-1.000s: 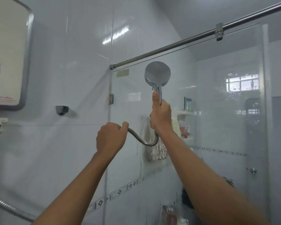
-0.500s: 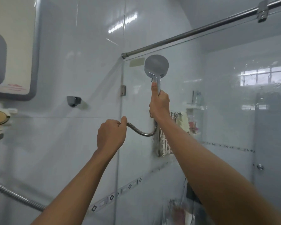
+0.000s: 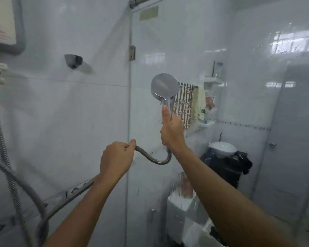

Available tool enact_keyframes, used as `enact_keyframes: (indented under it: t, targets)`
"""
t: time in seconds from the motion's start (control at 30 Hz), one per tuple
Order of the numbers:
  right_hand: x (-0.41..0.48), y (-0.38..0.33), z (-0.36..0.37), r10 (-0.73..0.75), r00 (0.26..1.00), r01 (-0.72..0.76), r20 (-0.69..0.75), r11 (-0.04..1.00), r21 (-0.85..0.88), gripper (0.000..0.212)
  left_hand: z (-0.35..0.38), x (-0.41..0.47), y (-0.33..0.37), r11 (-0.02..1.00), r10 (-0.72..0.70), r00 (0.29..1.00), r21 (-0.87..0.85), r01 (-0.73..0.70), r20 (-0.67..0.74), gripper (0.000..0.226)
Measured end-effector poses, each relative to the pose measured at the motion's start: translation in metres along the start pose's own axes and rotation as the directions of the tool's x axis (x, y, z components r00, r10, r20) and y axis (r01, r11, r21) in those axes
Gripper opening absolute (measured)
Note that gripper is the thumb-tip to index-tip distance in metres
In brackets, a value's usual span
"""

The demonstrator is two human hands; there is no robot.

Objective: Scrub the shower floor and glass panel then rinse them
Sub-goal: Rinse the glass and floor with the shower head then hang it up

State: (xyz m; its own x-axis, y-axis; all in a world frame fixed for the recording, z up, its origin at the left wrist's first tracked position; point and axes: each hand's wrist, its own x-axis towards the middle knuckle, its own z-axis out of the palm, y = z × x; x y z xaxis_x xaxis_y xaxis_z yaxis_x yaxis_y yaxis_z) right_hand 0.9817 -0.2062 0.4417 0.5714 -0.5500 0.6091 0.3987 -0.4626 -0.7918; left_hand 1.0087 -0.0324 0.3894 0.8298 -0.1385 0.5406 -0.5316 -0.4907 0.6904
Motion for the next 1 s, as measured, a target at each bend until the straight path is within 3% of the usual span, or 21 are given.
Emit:
enact_keyframes:
  t: [0.1,0.2,0.37,0.47,0.57,0.73,0.87,1.0]
  targets:
    - [-0.023,0.009,-0.020,0.073,0.997,-0.069,-0.033,0.991,0.119,0.053,0.011,-0.025,-0.011,1.000,-0.023,0.999,0.020,0.023,0.024,0.062]
    - [-0.051,0.024,-0.030,0.093,0.996,-0.094,0.011,0.992,0.089,0.047,0.020,-0.050,-0.018,0.998,-0.018,0.999,0.059,0.015,0.047,0.062]
    - [-0.115,0.047,-0.049,0.211,0.977,-0.212,0.020,0.974,0.079,0.058,0.038,-0.094,-0.036,0.990,-0.063,0.991,0.132,0.048,0.119,0.064]
    - [-0.157,0.068,-0.061,0.207,0.978,-0.206,0.021,0.978,-0.025,0.058,0.050,-0.127,-0.044,0.982,-0.079,0.981,0.183,0.046,0.179,0.061]
    - [-0.186,0.091,-0.081,0.280,0.960,-0.280,0.004,0.960,0.021,0.059,0.062,-0.167,-0.052,0.973,-0.131,0.968,0.217,0.084,0.214,0.062]
    - [-0.227,0.112,-0.117,0.310,0.951,-0.310,0.002,0.950,-0.044,0.077,0.079,-0.230,-0.059,0.961,-0.216,0.940,0.227,0.157,0.265,0.067]
    - [-0.259,0.118,-0.143,0.316,0.948,-0.311,0.044,0.946,-0.092,0.057,0.094,-0.278,-0.056,0.936,-0.278,0.924,0.288,0.200,0.262,0.051]
    - [-0.281,0.129,-0.178,0.362,0.932,-0.357,0.028,0.928,-0.111,0.059,0.107,-0.323,-0.050,0.917,-0.309,0.909,0.340,0.207,0.280,0.057]
